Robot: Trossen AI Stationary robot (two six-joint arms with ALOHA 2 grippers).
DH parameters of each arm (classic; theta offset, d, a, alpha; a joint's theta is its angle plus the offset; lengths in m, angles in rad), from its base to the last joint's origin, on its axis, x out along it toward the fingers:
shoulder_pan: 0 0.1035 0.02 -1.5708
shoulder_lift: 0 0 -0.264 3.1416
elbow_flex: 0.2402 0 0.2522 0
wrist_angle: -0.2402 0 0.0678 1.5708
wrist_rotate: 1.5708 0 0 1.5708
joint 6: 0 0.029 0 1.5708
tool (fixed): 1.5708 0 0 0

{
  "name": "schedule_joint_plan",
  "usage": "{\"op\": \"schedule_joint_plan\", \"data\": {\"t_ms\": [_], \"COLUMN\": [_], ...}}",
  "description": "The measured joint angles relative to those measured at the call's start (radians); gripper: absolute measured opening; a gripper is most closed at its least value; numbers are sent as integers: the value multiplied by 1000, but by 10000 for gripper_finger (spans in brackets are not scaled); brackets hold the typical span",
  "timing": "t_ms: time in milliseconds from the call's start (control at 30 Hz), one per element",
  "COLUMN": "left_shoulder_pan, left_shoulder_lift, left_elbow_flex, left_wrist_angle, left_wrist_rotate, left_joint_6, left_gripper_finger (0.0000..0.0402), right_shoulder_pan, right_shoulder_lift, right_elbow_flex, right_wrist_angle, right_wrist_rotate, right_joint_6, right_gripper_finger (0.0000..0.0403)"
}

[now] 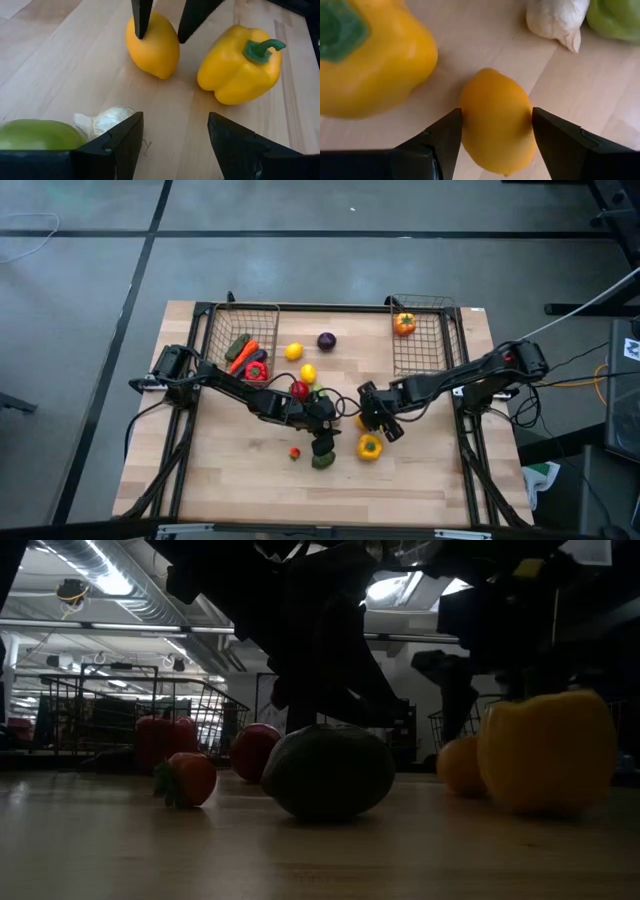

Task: Sort produce into baskets
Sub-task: Put the bottom lemon into the right gold wire basket

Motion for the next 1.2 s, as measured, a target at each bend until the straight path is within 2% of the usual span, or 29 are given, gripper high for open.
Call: {"op": "schedule_joint_plan", "data": {"t_ms": [800, 1200], "left_shoulder_pan": [0, 0], "left_shoulder_lift": [0, 0], "left_elbow_flex": [0, 0], "left_wrist_angle": [4, 3], "left_wrist_rotate": [0, 0], "left_joint_6": [1, 2], "left_gripper_finger": [219, 219], "right_shoulder_pan": [0, 0], "right_shoulder_lift": [38, 40], "right_elbow_flex": [-2, -3], "right_wrist_angle": [22, 43], "right_wrist_rotate": [72, 184], "right_joint_6": [57, 83], "right_gripper_finger": [237, 237]}}
